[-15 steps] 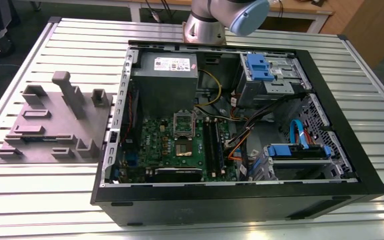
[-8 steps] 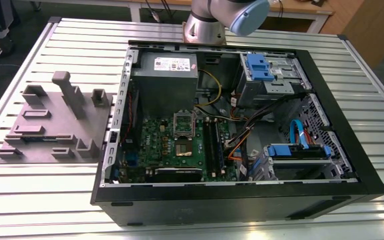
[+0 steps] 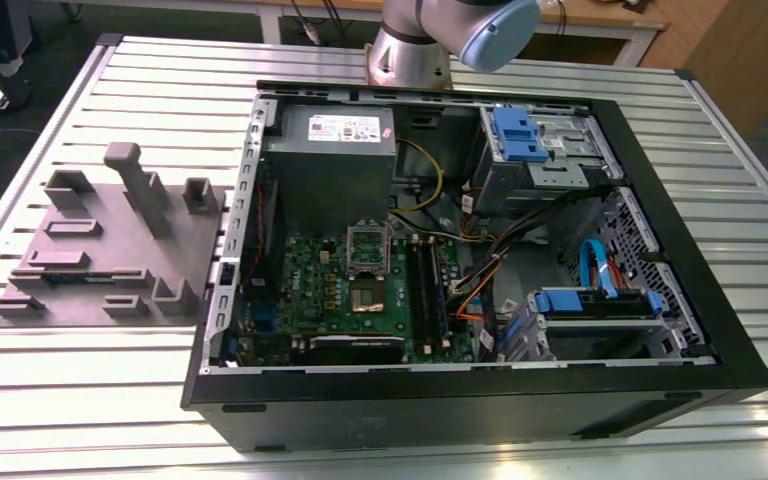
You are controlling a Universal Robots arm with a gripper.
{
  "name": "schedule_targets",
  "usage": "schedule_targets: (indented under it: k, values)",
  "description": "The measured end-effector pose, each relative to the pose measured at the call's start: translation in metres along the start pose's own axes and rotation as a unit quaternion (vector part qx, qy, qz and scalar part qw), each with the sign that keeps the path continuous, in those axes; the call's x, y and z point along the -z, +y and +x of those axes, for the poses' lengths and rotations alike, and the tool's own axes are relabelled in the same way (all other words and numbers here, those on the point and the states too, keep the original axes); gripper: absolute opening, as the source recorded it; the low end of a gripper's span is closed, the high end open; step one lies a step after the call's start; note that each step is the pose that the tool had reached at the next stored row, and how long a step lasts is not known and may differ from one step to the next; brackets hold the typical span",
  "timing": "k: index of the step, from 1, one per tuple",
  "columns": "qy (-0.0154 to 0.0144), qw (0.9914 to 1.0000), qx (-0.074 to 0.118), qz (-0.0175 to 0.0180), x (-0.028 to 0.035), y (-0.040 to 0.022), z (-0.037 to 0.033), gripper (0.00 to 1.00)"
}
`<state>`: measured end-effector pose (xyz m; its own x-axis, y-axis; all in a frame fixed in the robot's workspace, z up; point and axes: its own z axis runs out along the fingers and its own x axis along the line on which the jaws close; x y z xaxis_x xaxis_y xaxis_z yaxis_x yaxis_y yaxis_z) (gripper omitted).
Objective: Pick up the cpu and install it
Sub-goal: 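Pick up the cpu and move it towards the insertion slot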
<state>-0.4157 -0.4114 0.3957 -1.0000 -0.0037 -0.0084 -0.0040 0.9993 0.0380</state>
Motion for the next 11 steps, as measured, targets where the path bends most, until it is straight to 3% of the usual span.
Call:
schedule_targets:
  k: [11]
  values:
    - [0.0, 1.0, 0.0, 0.0, -0.0021, -0.0001, -0.0061, 0.47]
